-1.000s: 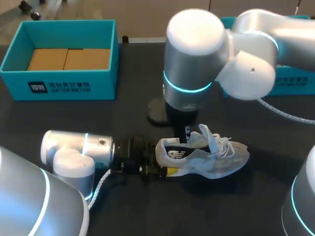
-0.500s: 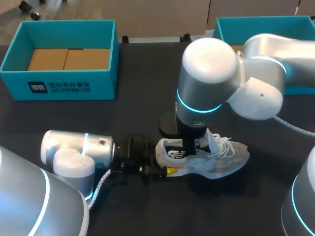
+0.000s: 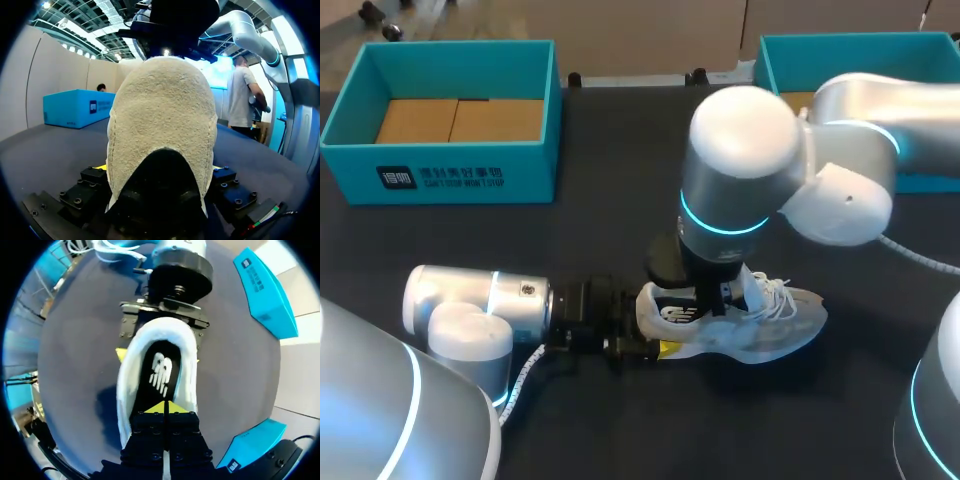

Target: Take the shoe out of the shoebox, open the shoe tongue, remove and reinsert the insole, then place the shoe into the shoebox

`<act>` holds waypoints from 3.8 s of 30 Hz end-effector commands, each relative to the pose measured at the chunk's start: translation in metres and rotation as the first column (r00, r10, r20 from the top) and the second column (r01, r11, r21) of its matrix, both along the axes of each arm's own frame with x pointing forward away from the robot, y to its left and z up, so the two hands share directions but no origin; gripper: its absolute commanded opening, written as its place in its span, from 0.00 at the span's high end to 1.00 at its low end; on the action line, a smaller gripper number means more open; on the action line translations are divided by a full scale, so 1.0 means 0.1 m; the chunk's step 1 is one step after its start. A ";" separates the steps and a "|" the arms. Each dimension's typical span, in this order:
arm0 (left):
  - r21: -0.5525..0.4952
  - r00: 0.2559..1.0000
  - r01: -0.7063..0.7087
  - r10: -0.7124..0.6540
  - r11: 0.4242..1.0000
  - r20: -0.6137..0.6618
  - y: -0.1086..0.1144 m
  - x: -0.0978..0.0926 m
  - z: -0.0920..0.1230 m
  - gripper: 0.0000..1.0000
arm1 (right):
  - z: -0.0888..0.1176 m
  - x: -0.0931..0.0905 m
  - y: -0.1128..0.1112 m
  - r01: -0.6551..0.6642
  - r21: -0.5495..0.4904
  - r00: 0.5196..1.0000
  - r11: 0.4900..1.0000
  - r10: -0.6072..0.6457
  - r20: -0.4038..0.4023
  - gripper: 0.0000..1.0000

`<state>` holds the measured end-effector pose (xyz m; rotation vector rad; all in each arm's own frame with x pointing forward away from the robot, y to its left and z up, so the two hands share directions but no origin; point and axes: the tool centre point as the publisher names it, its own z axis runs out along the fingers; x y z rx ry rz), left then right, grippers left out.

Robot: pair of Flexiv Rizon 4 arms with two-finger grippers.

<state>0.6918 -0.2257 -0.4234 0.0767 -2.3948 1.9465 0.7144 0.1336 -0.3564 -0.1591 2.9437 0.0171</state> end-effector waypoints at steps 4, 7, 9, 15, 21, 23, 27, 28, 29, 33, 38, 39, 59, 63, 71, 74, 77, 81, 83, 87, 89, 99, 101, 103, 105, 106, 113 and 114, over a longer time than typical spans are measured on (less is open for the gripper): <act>0.004 1.000 -0.001 0.001 1.000 0.000 0.01 0.00 -0.05 1.00 | -0.16 0.02 0.07 0.022 -0.026 1.000 0.999 -0.021 0.013 1.00; 0.004 1.000 -0.001 0.001 1.000 0.000 0.01 0.00 -0.05 1.00 | -0.20 0.03 0.02 0.038 -0.032 0.999 0.999 -0.038 0.010 1.00; 0.004 1.000 -0.001 0.001 1.000 0.000 0.01 0.00 -0.05 1.00 | -0.24 0.04 -0.03 0.055 -0.036 0.998 0.998 -0.055 -0.001 1.00; 0.004 1.000 -0.001 0.001 1.000 0.000 0.01 0.00 -0.05 1.00 | -0.23 0.02 -0.18 0.082 -0.048 0.997 0.995 -0.082 0.006 1.00; 0.004 1.000 -0.001 0.001 1.000 0.000 0.01 0.00 -0.05 1.00 | -0.25 0.02 -0.29 0.101 -0.035 0.995 0.994 -0.101 -0.001 1.00; 0.004 1.000 -0.001 0.001 1.000 0.000 0.01 0.00 -0.05 1.00 | -0.26 0.00 -0.30 0.107 -0.035 0.994 0.994 -0.107 -0.005 0.98; 0.004 1.000 -0.001 0.001 1.000 0.000 0.01 0.00 -0.05 1.00 | -0.26 -0.01 -0.30 0.112 -0.036 0.994 0.993 -0.112 -0.005 0.75; 0.004 1.000 -0.001 0.001 1.000 0.000 0.01 0.00 -0.05 1.00 | -0.27 -0.02 -0.29 0.112 -0.039 0.994 0.993 -0.112 -0.006 0.74; 0.004 1.000 -0.001 0.001 1.000 0.000 0.01 0.00 -0.05 1.00 | -0.28 -0.01 -0.29 0.116 -0.044 0.993 0.992 -0.116 -0.008 0.73; 0.004 1.000 -0.001 0.001 1.000 0.000 0.01 0.00 -0.05 1.00 | -0.31 -0.01 -0.28 0.117 -0.042 0.993 0.992 -0.118 -0.010 0.67; 0.004 1.000 -0.001 0.001 1.000 0.000 0.01 0.00 -0.05 1.00 | -0.37 0.04 -0.25 0.111 -0.052 0.993 0.992 -0.113 -0.030 0.68; 0.004 1.000 -0.001 0.001 1.000 0.000 0.01 0.00 -0.05 1.00 | -0.40 0.07 -0.25 0.107 -0.053 0.993 0.993 -0.110 -0.047 0.68; 0.004 1.000 -0.001 0.001 1.000 0.000 0.01 0.00 -0.05 1.00 | -0.61 -0.15 -0.25 0.129 -0.066 0.966 0.989 -0.140 -0.215 0.71; 0.004 1.000 -0.001 0.001 1.000 0.000 0.01 0.00 -0.05 1.00 | -0.63 -0.24 -0.27 0.138 -0.060 0.956 0.989 -0.149 -0.253 0.74; 0.004 1.000 -0.001 0.001 1.000 0.000 0.01 0.00 -0.05 1.00 | -0.66 -0.26 -0.30 0.139 -0.048 0.945 0.989 -0.147 -0.291 1.00; 0.004 1.000 -0.001 0.001 1.000 0.000 0.01 0.00 -0.05 1.00 | -0.59 -0.30 -0.33 0.139 -0.033 0.948 0.990 -0.142 -0.285 1.00; 0.004 1.000 -0.001 0.001 1.000 0.000 0.01 0.00 -0.05 1.00 | -0.49 -0.35 -0.40 0.135 0.015 0.956 0.991 -0.126 -0.264 1.00; 0.004 1.000 -0.001 0.001 1.000 0.000 0.01 0.00 -0.05 1.00 | -0.35 -0.42 -0.48 0.111 0.076 0.968 0.991 -0.090 -0.232 1.00; 0.004 1.000 -0.001 0.001 1.000 0.000 0.01 0.00 -0.05 1.00 | -0.27 -0.45 -0.50 0.083 0.111 0.979 0.990 -0.060 -0.194 1.00; 0.004 1.000 -0.001 0.001 1.000 0.000 0.01 0.00 -0.05 1.00 | -0.14 -0.48 -0.53 0.029 0.152 0.991 0.988 -0.009 -0.134 1.00; 0.004 1.000 -0.001 0.001 1.000 0.000 0.01 0.00 -0.05 1.00 | -0.09 -0.47 -0.53 0.000 0.171 0.994 0.985 0.019 -0.109 1.00; 0.004 1.000 -0.001 0.001 1.000 0.000 0.01 0.00 -0.05 1.00 | 0.04 -0.38 -0.48 -0.161 0.283 0.987 0.946 0.161 0.021 1.00; 0.004 1.000 -0.001 0.001 1.000 0.000 0.01 0.00 -0.05 1.00 | 0.06 -0.35 -0.47 -0.187 0.284 0.982 0.940 0.185 0.035 1.00; 0.004 1.000 -0.001 0.001 1.000 0.000 0.01 0.00 -0.05 1.00 | 0.09 -0.33 -0.45 -0.220 0.295 0.975 0.930 0.212 0.061 1.00; 0.004 1.000 -0.001 0.001 1.000 0.000 0.01 0.00 -0.05 1.00 | 0.11 -0.32 -0.45 -0.236 0.300 0.972 0.924 0.225 0.071 1.00; 0.004 1.000 -0.001 0.001 1.000 0.000 0.01 0.00 -0.05 1.00 | 0.14 -0.30 -0.43 -0.261 0.305 0.965 0.916 0.247 0.084 1.00; 0.004 1.000 -0.001 0.001 1.000 0.000 0.01 0.00 -0.05 1.00 | 0.27 -0.19 -0.24 -0.393 0.288 0.919 0.873 0.382 0.099 1.00; 0.004 1.000 -0.001 0.001 1.000 0.000 0.01 0.00 -0.05 1.00 | 0.28 -0.17 -0.20 -0.409 0.282 0.912 0.868 0.399 0.093 1.00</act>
